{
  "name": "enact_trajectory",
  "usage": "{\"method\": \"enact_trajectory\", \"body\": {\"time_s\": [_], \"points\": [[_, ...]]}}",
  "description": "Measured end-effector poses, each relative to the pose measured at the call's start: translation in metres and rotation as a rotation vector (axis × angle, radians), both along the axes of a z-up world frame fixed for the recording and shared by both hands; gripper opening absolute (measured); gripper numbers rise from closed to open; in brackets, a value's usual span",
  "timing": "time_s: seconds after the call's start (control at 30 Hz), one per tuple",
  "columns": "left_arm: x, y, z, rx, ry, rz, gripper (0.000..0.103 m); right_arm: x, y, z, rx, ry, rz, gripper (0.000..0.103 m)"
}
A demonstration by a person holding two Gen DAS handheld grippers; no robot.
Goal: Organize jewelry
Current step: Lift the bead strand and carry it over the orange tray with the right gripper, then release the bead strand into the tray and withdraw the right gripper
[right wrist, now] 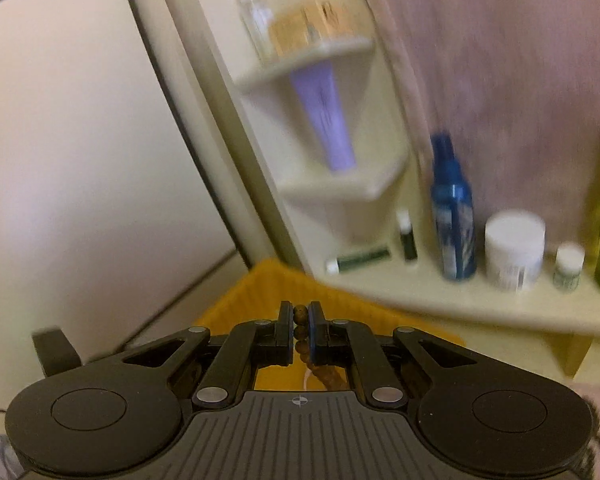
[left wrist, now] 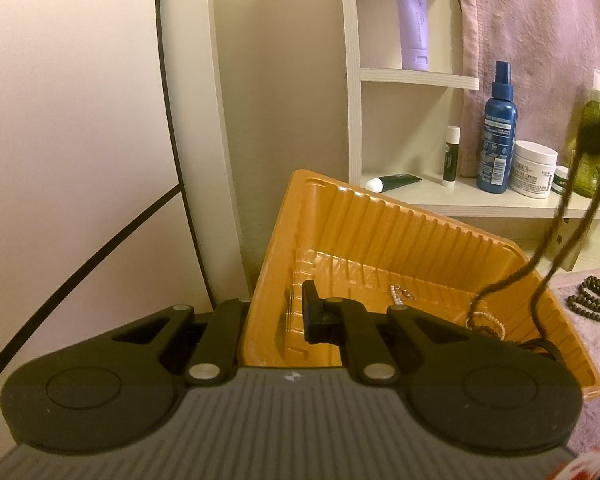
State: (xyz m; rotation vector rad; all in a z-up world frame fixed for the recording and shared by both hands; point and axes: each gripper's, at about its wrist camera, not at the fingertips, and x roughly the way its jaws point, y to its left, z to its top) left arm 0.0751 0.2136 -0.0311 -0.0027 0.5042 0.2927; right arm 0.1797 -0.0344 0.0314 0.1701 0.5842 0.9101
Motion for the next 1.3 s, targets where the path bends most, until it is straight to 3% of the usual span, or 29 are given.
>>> {"method": "enact_trajectory", "body": {"time_s": [0.43,0.8,0.83,0.9,0.93,0.97,1.3], "points": [[0.000,0.001,0.000,-0.001,0.003,0.003,0.010,0.001,0.033,-0.050,-0.075,0.105,0.052,0.007],[0.001,0.001,-0.001,-0.002,0.004,0.004,0.010,0.001,0.057,-0.078,-0.184,0.106,0.085,0.009],[0.001,0.001,-0.001,-0.003,0.004,0.004,0.010,0.000,0.057,-0.079,-0.190,0.105,0.086,0.013],[0.001,0.001,-0.001,-0.003,0.004,0.004,0.010,-0.001,0.056,-0.082,-0.191,0.102,0.088,0.038],[0.001,0.001,-0.001,-0.002,0.004,0.003,0.010,-0.002,0.054,-0.083,-0.185,0.099,0.083,0.056],[0.001,0.001,-0.001,-0.002,0.005,0.005,0.010,-0.003,0.052,-0.083,-0.177,0.092,0.077,0.062],[0.003,-0.001,-0.001,-0.002,0.008,0.008,0.010,0.003,0.043,-0.085,-0.184,0.104,0.051,0.064]]}}
